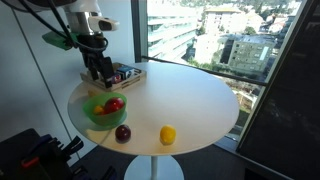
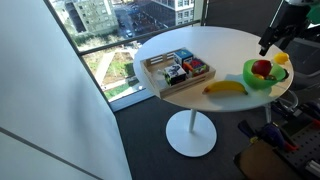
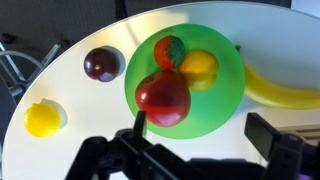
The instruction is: Put the red plastic fruit in the bowl
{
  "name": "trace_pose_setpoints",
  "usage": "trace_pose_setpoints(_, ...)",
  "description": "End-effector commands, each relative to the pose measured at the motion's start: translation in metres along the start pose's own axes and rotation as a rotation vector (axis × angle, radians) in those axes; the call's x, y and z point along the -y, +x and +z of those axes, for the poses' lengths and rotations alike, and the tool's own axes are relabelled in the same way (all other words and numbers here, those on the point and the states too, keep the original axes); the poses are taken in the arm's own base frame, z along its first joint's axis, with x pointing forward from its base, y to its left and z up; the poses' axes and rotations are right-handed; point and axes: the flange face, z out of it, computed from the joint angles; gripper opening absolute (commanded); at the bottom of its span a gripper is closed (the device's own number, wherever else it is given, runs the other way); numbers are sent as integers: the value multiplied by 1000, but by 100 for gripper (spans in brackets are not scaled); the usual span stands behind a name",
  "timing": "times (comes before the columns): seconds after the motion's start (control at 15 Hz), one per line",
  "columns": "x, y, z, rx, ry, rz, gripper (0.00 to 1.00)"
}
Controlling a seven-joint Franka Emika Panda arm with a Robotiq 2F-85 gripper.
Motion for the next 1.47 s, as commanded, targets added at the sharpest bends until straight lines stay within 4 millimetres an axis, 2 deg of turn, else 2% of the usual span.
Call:
trace_pose_setpoints(0.0, -11, 6, -35, -16, 19, 26, 100)
trace_pose_setpoints(0.33, -20, 16, -73, -28, 32, 50, 100)
trace_pose_setpoints(0.53, -20, 19, -86, -16, 38, 48, 100)
trace_pose_setpoints(1.4, -24, 9, -108, 113, -14, -68, 100)
